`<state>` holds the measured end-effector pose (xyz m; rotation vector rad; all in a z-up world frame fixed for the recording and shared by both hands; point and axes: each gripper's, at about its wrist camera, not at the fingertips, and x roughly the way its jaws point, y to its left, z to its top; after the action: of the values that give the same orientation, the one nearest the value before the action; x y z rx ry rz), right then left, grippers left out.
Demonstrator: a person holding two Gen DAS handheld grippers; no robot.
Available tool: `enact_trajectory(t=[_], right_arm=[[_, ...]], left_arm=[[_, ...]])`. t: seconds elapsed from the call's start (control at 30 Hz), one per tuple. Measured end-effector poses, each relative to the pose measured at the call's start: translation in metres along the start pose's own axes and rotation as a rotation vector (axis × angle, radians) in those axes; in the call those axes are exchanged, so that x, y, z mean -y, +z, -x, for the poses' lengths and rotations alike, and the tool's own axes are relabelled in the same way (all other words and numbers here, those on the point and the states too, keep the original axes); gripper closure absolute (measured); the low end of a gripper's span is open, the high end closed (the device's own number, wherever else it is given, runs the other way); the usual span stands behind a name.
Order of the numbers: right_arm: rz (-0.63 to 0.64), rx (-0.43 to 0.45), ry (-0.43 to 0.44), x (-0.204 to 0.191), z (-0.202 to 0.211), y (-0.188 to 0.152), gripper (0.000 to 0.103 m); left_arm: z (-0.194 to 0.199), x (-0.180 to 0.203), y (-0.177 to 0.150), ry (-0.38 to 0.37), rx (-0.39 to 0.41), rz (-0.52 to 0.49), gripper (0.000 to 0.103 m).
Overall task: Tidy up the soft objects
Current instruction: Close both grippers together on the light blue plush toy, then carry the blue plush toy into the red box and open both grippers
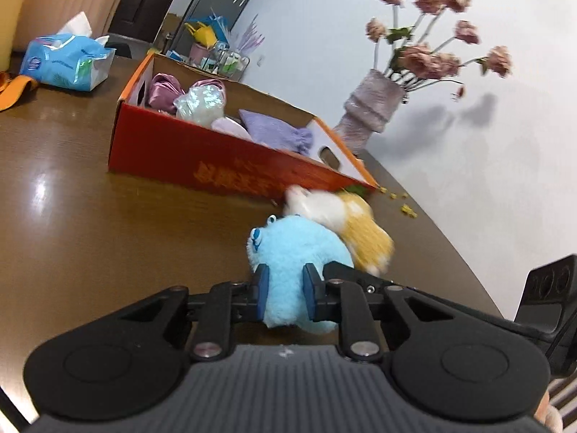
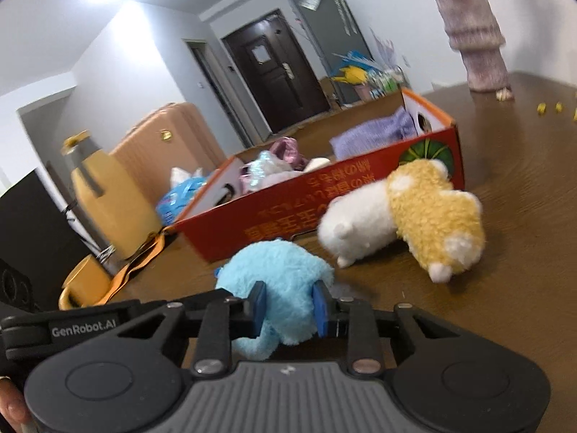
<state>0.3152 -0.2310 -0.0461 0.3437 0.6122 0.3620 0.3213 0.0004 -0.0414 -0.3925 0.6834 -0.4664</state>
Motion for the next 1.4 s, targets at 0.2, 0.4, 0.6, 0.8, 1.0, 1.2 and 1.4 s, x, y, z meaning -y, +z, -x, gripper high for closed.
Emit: enact_trajectory(t=[0.2,0.4,0.6,0.8,1.0,1.2,1.4], right_arm=[[0.082,-0.002,-0.029,-0.019,0.06,-0.042,0.077],[0.066,0.011,-0.028,-0.019,0.087,-0.057,0.077],[0.079,0.041,-0.016,-0.024,0.1,-0.057,0.077],[0.092,0.066,-0.004,-0.025,0.098,-0.039,0.077],[0.18,0.136,-0.026,-0.023,0.063,0.052,0.077],[0.17,-0.017,-0.046,0.0,-0.049,0.167,0.077],[0.077,-0.268,-0.074,0.032,-0.177,0.214,0.08]], left_arm=[[0.045,0.028,-0.055,0.007,-0.022,0.009,0.083],[0.063,0.045,-0.072,0.014,-0.025,-0.028,0.083],[0.074,0.052,-0.072,0.01,0.005,-0.05,0.083],[0.072,0.051,-0.054,-0.027,0.027,-0.047,0.083],[0.031,0.056,0.039,-0.088,0.085,-0.102,0.083],[-0.067,0.03,0.152,-0.012,-0.027,-0.012,0.083],[-0.16,-0.02,0.201,0.109,-0.199,0.073,0.093]])
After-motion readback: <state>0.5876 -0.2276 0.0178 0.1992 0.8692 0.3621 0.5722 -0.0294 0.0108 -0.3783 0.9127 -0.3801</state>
